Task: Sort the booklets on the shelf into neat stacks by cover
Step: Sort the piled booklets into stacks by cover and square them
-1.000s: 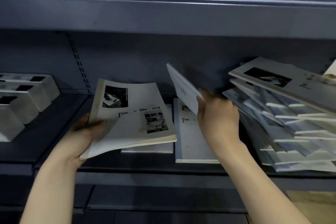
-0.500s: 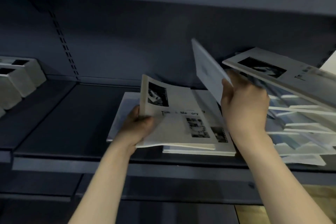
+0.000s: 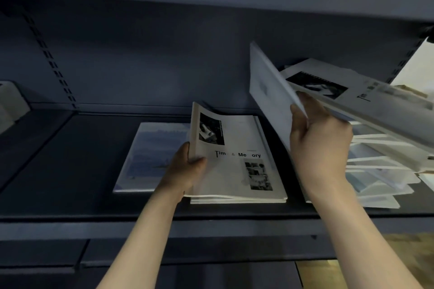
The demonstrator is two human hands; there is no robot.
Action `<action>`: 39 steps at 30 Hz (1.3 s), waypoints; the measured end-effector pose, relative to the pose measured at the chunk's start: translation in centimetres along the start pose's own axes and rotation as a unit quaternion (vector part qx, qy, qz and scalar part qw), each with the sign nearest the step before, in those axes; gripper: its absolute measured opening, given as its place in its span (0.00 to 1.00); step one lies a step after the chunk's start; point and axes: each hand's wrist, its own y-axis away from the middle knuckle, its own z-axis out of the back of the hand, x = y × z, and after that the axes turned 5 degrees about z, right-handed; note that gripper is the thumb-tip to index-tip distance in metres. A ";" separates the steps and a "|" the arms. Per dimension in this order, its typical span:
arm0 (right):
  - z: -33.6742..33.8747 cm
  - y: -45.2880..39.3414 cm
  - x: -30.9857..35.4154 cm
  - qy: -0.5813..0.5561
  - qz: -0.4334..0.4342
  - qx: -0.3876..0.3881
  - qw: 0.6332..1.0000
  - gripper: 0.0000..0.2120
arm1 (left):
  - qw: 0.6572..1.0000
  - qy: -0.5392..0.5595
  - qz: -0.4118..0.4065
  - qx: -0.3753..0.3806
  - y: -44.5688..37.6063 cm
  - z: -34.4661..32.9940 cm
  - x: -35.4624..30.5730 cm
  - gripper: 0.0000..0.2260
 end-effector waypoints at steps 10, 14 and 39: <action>-0.5 -0.8 -0.8 0.007 0.022 0.025 0.999 0.09 | 1.000 -0.027 0.012 -0.003 -0.2 0.3 -0.2 0.09; -0.5 -1.5 -1.0 -0.016 0.017 0.034 0.999 0.07 | 0.999 -0.040 0.011 -0.010 -0.1 0.1 -0.4 0.09; -0.7 -1.8 -1.3 -0.050 -0.005 0.040 0.998 0.06 | 0.853 -0.513 -0.072 0.061 2.3 -1.6 0.1 0.42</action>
